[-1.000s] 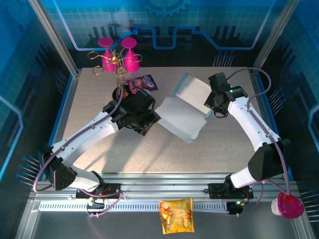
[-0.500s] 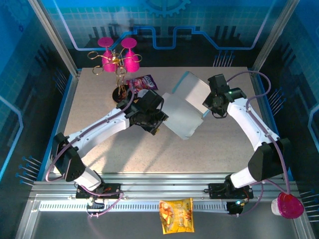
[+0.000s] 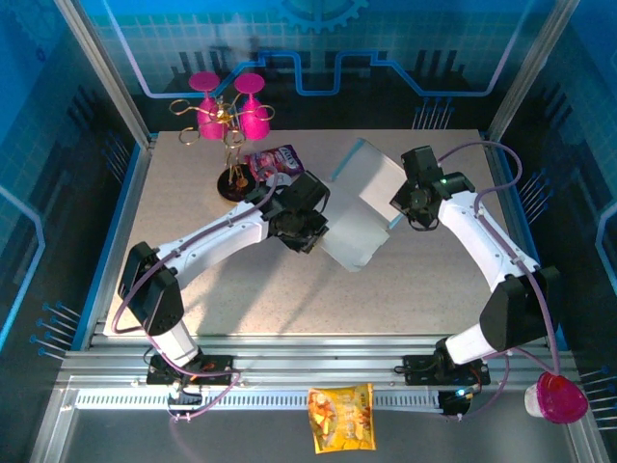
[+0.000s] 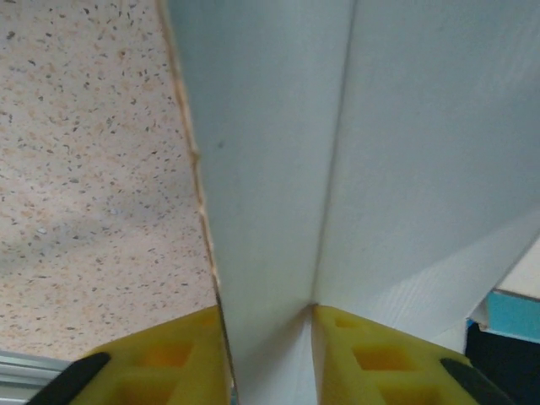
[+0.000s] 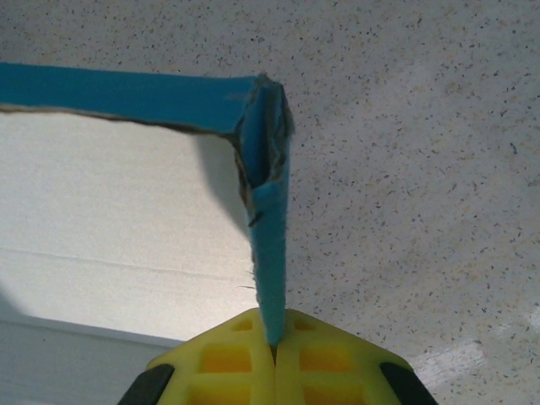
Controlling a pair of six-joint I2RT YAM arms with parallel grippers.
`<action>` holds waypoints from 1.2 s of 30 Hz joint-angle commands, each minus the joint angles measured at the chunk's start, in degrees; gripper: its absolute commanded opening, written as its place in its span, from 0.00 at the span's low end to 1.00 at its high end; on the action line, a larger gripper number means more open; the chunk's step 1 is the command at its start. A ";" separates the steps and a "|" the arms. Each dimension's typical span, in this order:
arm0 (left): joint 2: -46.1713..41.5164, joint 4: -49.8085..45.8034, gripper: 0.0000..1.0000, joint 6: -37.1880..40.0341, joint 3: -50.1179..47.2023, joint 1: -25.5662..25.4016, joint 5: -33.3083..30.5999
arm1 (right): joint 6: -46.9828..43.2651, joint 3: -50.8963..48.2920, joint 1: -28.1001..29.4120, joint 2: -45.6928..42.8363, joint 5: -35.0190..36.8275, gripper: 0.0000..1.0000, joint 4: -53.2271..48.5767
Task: Fold the paper box
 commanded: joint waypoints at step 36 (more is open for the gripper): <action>16.87 -34.79 0.00 76.01 32.72 4.36 -22.84 | -35.70 -9.12 2.57 -9.36 -29.56 0.47 28.59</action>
